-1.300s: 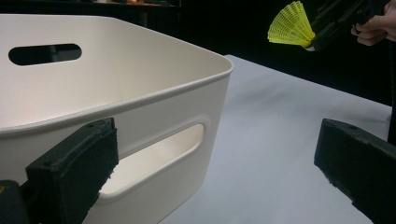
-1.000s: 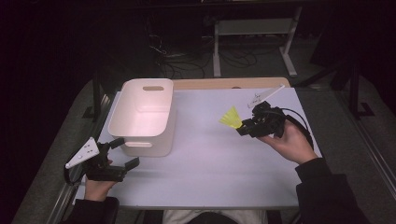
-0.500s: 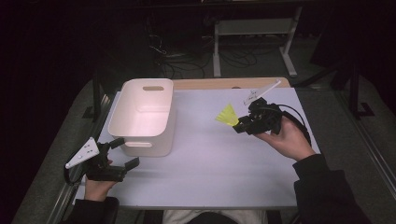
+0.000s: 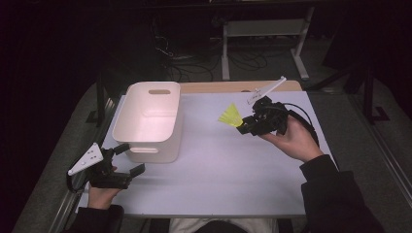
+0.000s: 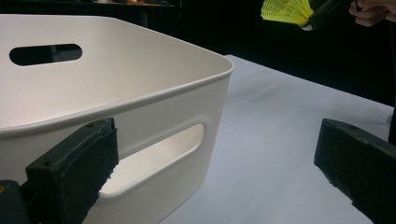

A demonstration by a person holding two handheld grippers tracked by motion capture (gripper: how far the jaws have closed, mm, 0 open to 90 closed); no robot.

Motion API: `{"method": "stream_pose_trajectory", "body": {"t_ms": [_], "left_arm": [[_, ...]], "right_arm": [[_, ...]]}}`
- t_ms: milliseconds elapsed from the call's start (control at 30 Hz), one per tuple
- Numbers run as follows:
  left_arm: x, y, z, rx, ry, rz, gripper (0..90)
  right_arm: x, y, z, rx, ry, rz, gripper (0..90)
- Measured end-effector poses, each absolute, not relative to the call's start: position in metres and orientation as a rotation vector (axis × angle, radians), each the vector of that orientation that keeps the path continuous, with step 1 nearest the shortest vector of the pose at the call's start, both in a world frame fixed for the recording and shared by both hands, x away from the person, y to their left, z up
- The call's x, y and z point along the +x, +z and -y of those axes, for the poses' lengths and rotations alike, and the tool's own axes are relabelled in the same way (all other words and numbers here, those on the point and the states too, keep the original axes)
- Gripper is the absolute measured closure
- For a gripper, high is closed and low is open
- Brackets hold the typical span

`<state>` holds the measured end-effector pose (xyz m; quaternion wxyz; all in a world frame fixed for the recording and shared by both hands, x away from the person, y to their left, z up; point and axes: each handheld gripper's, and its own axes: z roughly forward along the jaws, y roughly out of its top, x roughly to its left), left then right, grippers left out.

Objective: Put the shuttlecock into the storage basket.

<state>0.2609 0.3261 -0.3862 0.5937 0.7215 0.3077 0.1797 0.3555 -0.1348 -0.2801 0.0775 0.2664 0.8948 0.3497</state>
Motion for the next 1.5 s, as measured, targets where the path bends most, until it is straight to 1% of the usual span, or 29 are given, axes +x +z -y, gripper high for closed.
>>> {"method": "stream_pose_trajectory", "body": {"t_ms": [667,1500], "left_arm": [[0.261,-0.386,-0.326,1.678,0.417,-0.714,0.0],[0.261,-0.386,-0.326,1.678,0.415,-0.713,0.0]], "right_arm": [[0.361,-0.268,0.118,0.752,1.068,-2.684,63.2],[0.37,-0.261,0.088,0.68,1.084,-2.705,63.2]]}}
